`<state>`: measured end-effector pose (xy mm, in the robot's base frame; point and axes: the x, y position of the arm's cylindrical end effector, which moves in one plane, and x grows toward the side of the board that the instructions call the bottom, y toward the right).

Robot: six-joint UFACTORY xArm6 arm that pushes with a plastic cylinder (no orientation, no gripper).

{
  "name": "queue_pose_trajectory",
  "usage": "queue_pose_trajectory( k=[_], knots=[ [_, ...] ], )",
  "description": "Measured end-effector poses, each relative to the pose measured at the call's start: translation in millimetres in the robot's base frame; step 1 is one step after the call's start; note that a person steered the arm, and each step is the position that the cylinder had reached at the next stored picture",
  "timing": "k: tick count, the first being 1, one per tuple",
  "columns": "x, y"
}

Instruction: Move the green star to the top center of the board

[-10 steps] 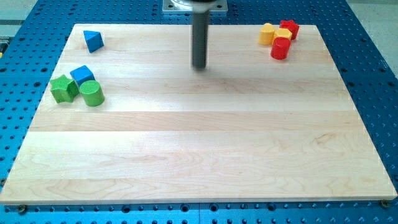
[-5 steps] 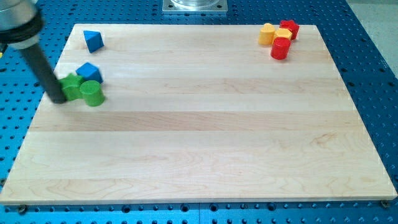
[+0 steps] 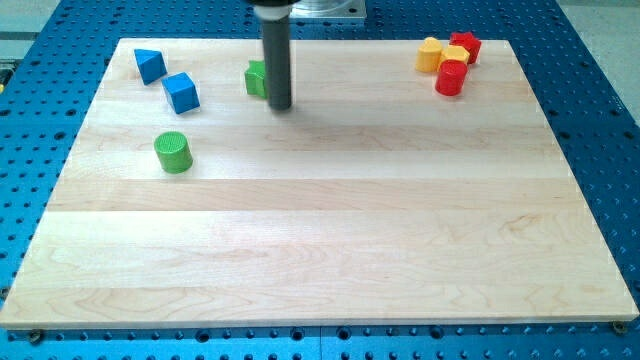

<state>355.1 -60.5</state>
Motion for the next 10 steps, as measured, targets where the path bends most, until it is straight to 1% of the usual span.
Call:
queue_pose_trajectory(
  k=[1, 2, 3, 4, 5, 6, 7, 8, 9, 10],
  knots=[
    [-33, -35],
    [-75, -2],
    [-79, 17],
    [-84, -70],
    [-109, -31],
    [-121, 26],
    [-106, 7],
    [-59, 24],
    [-69, 36],
    [-75, 61]
  ],
)
